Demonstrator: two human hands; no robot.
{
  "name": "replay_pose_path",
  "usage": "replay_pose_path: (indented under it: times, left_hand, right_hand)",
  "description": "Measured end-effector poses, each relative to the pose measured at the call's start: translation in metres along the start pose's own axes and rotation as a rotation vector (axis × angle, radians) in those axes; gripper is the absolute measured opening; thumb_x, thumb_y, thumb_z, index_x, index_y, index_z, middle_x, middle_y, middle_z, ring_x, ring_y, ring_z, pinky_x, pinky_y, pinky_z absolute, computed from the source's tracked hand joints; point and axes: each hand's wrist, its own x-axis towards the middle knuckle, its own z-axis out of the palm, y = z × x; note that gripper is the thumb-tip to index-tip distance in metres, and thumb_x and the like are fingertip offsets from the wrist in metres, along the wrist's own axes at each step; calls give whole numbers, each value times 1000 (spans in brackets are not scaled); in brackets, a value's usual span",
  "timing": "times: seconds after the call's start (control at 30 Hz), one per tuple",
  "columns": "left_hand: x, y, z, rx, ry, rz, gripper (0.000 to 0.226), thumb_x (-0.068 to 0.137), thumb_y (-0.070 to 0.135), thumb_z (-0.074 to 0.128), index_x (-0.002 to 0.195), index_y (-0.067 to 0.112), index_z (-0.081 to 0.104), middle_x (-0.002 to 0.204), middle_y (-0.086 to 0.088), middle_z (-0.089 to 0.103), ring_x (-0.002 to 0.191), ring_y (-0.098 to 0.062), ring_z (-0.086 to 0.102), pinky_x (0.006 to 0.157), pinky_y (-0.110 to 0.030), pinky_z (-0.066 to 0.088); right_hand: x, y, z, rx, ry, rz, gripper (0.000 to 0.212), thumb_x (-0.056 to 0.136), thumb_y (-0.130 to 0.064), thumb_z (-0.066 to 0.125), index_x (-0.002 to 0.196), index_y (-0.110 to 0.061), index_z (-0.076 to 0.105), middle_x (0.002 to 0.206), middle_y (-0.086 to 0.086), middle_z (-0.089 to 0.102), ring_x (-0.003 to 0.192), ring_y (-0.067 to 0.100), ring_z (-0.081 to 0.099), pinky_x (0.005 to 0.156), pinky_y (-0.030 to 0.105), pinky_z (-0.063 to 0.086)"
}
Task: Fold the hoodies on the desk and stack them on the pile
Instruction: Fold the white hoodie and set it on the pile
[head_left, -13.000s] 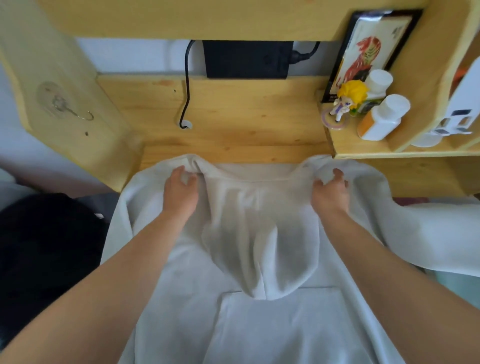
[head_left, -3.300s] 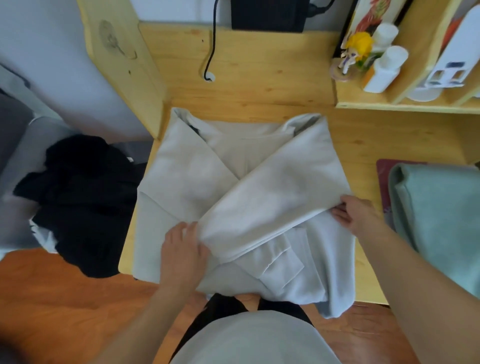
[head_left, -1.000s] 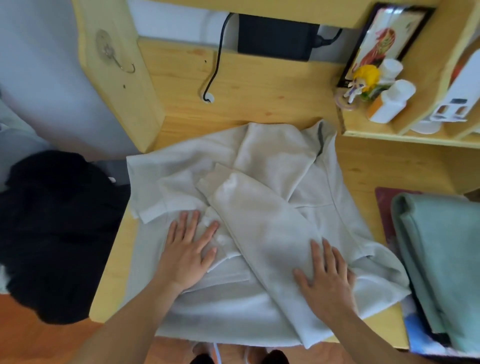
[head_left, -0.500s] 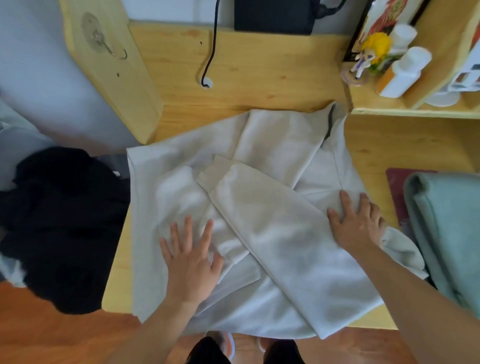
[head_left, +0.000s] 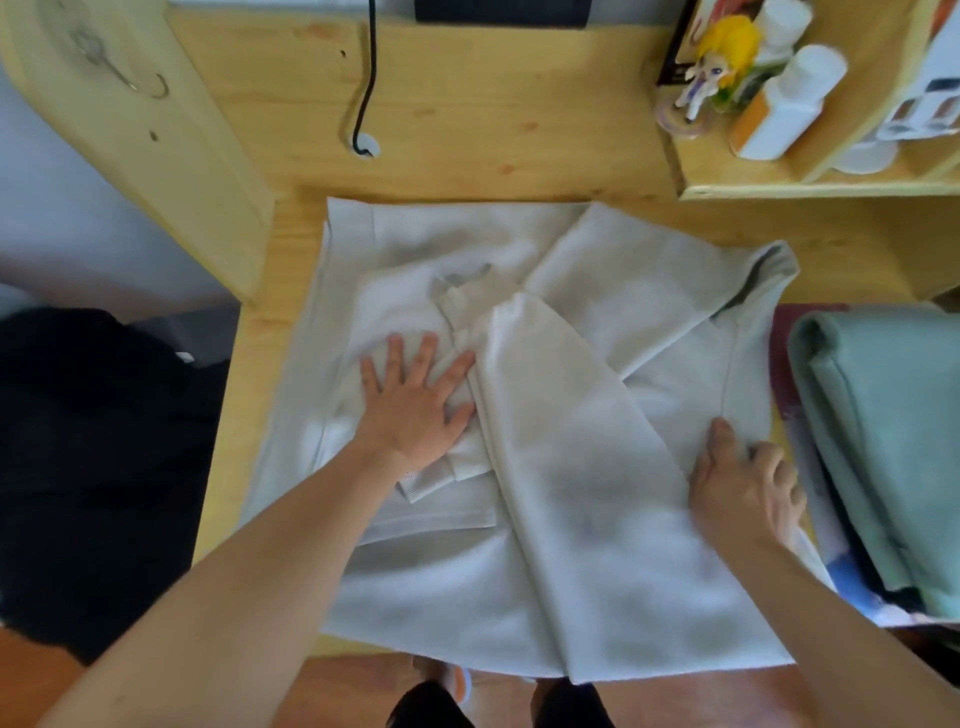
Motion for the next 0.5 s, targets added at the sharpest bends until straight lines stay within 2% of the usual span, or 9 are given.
replay_pose_path:
  times: [0.07,0.13,0.2,0.27,0.4,0.5]
  left_hand:
    - [-8,0,1,-30,-20,-19,68,96,72,17,155,55,-12,171,4,-15,154,-39,-18,120,-67,-6]
    - [-19,-4,3,-33,36,-47,68,95,71,17,158,52,-2,172,1,-6,156,-38,-9,122,-64,0]
    - [-17,-11,-3,-36,174,-42,68,95,67,18,160,45,18,171,-4,11,156,-36,6,123,-58,9]
    - [4,-28,-11,-22,286,-31,65,99,61,22,160,39,26,171,-7,13,157,-35,7,124,-53,10]
    - [35,-71,-13,-106,140,-274,63,103,61,12,161,42,-2,171,-6,-13,157,-33,-13,126,-54,-4]
    - [9,-79,7,-142,134,-302,64,102,63,10,160,43,-10,171,-4,-15,156,-31,-16,125,-53,-7]
  right_hand:
    - [5,-27,-9,64,141,-154,46,99,-33,45,142,-19,51,144,23,37,125,45,38,102,60,36]
    - [-1,-66,-14,141,223,-435,53,98,-40,43,143,-13,52,151,25,36,133,47,36,106,60,35]
    - [-7,-105,-9,124,147,-616,59,99,-47,39,150,-17,45,158,21,31,144,46,28,115,59,28]
    - [-5,-133,3,71,43,-621,64,99,-56,31,155,-24,36,164,12,24,150,40,19,121,57,19]
    - [4,-136,27,-10,33,-615,66,99,-59,27,156,-28,33,166,6,21,152,36,16,122,55,17]
    - [-3,-128,30,-9,62,-643,63,99,-57,33,155,-28,35,165,6,24,152,36,17,123,54,16]
